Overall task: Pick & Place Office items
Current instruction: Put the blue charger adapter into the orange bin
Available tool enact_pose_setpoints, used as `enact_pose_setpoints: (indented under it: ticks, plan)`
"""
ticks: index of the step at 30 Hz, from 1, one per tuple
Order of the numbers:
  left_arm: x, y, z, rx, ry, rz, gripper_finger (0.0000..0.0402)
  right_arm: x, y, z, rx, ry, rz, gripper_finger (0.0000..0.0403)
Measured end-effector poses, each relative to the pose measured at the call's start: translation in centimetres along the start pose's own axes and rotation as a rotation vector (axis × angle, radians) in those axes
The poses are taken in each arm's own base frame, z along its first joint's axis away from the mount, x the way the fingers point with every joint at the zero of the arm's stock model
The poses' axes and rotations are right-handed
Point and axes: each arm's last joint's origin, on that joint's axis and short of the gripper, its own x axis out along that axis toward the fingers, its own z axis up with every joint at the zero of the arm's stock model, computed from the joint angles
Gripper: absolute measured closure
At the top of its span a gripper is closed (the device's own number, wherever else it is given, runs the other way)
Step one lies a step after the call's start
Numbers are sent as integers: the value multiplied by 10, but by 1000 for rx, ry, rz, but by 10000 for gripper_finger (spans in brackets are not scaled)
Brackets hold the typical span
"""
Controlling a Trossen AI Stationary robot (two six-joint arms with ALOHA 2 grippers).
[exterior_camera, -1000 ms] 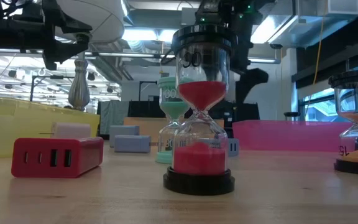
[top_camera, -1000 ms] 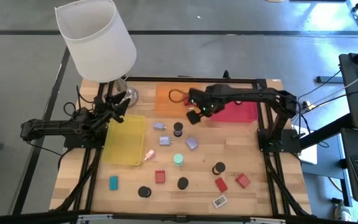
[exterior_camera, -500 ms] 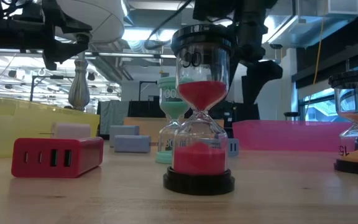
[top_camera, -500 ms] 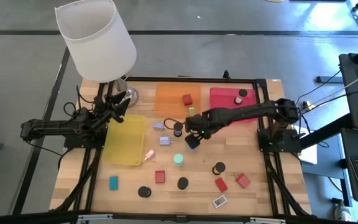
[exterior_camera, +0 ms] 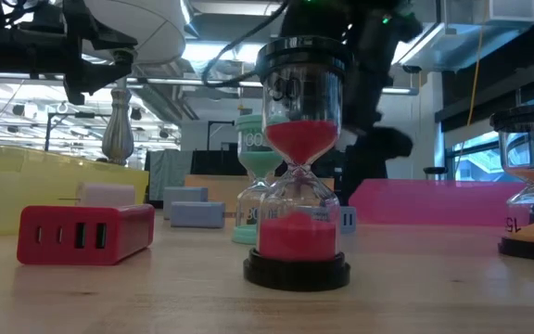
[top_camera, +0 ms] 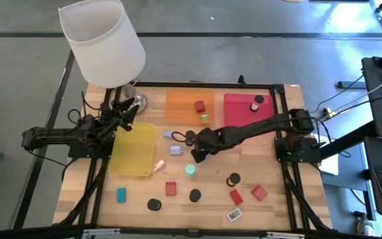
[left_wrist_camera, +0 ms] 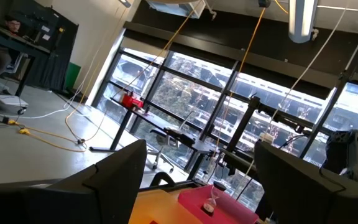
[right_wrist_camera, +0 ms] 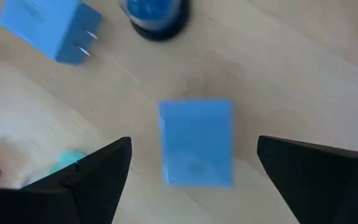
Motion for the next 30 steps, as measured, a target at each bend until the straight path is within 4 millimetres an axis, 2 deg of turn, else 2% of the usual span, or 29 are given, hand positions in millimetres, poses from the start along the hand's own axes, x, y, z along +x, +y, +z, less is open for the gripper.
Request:
enact_pose_setpoints:
  ticks: [7, 13, 16, 20, 27, 30]
  plan:
    - [0, 0, 0, 2, 2, 1, 107, 31, -2, -6, -9, 46, -57, 51]
    - [0, 0, -2, 9, 14, 4, 107, 37, -2, -7, -7, 51, -80, 51]
    - [0, 1, -2, 11, 15, 5, 107, 37, -2, -6, 55, 31, -89, 59]
    - [0, 1, -2, 12, 18, 6, 107, 38, -3, -6, 91, 26, -97, 93]
    - [0, 1, -2, 12, 17, 6, 107, 38, -2, -11, 47, 0, -124, 188]
    - [0, 1, -2, 12, 17, 6, 107, 35, -2, -12, 43, -2, -124, 190]
